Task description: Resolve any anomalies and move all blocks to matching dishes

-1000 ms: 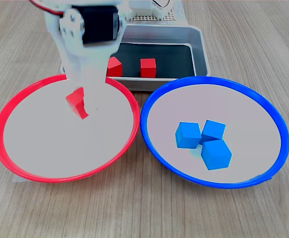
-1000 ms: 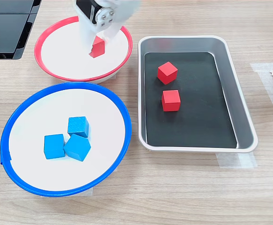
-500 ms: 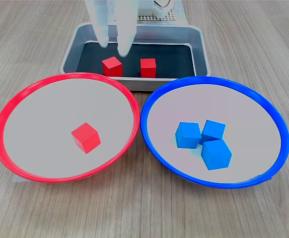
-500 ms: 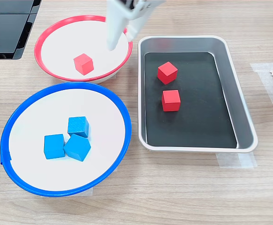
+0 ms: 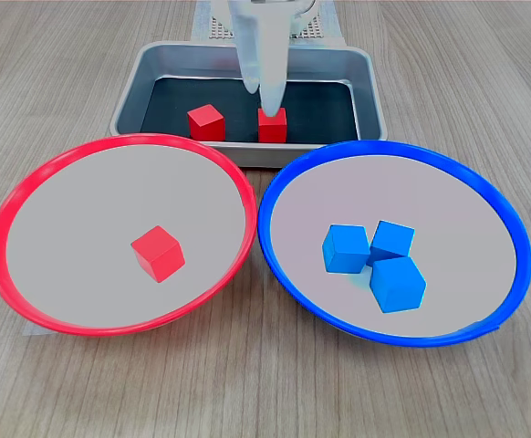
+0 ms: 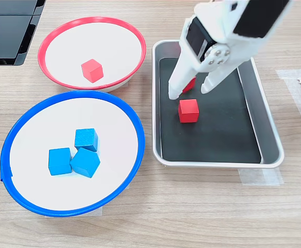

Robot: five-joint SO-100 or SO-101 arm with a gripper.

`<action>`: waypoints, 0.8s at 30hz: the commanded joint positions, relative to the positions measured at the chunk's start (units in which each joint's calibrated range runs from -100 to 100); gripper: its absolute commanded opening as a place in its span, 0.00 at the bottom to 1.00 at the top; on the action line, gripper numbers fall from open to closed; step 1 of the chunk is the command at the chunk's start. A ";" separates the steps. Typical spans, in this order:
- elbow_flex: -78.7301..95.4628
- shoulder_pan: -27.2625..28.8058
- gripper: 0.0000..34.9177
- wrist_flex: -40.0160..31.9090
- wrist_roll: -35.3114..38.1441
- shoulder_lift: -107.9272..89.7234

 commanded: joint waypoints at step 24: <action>-16.56 -1.65 0.01 6.85 -0.44 4.38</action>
